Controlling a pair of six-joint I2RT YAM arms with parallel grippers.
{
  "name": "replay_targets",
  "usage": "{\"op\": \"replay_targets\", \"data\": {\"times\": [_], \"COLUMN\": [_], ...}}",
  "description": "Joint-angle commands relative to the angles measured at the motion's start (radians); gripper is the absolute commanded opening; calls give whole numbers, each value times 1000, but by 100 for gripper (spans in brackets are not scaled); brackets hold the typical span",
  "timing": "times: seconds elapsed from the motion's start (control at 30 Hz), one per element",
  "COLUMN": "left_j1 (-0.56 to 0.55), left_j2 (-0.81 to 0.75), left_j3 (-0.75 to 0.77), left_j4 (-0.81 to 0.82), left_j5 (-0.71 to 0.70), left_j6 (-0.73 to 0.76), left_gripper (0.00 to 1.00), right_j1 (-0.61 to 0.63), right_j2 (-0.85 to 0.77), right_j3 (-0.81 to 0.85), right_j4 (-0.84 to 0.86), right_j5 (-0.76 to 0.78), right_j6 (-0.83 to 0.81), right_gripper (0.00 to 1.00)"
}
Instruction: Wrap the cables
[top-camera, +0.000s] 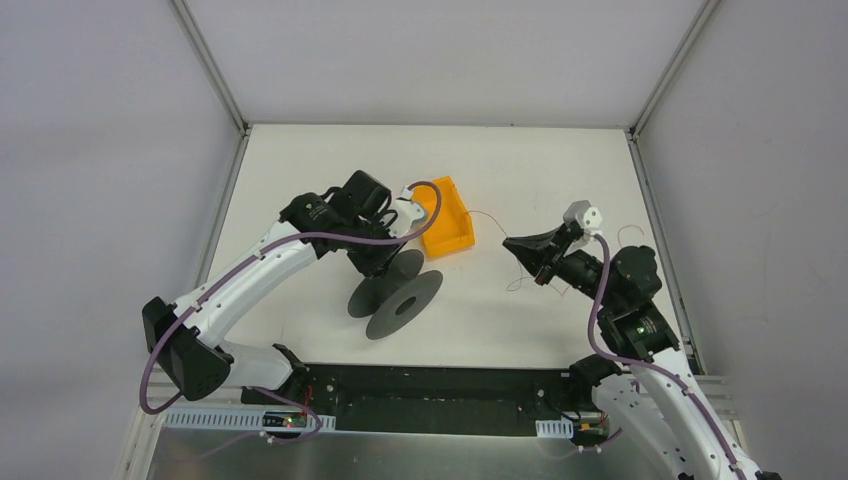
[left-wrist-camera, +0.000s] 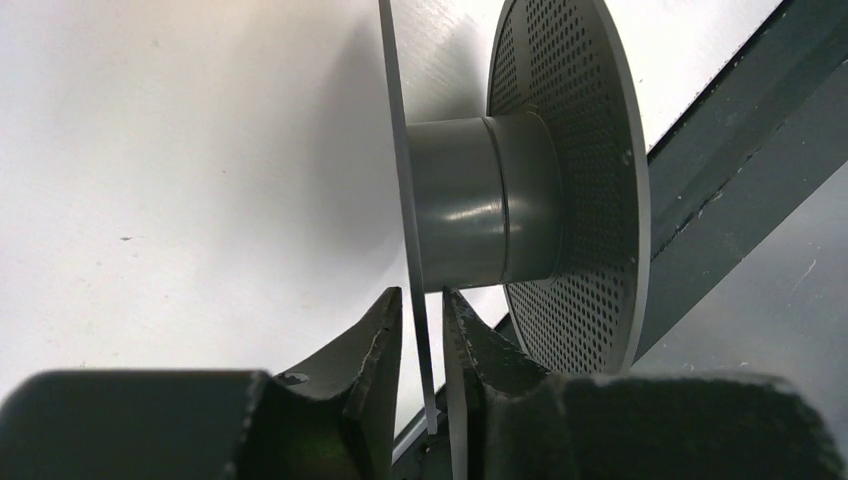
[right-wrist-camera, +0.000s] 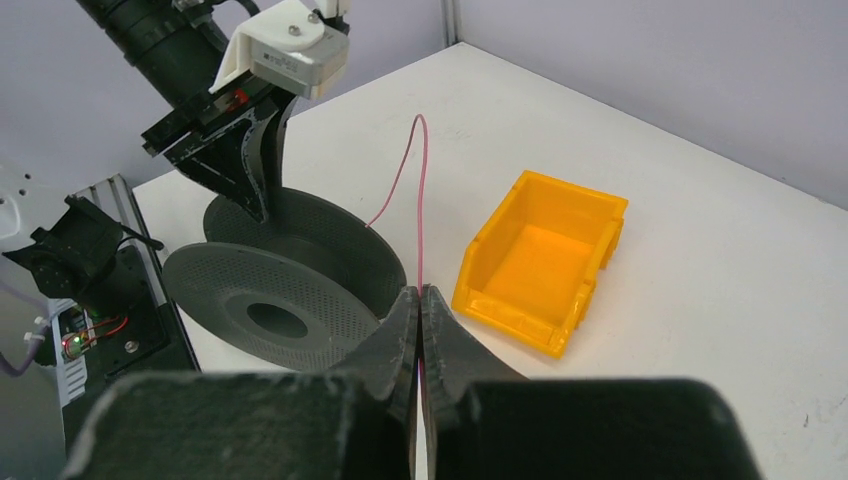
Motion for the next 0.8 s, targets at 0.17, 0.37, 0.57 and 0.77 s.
{"op": "replay_targets", "data": {"times": [0.17,0.37,0.57,0.77], "left_j1": [-5,-5,17,39], "left_j2": [-30,-105,-203,-306], "left_j3": [81,72,13,-54], "left_j4": [27,59,62,63], "left_j5": [-113,-176,-284,-262], "left_j6": [-79,-172,-299,-382], "left_gripper": [34,38,38,38], "right_j1": [5,4,0,-5], "right_j2": [94,304,483,651], "right_j3": [-63,5,166,297], "right_j4": [246,339,291,279], "right_j5": [-242,-372,-504,-654], "right_j6": [-159,-454,-606,-705], "right_gripper": [0,0,0,0]}}
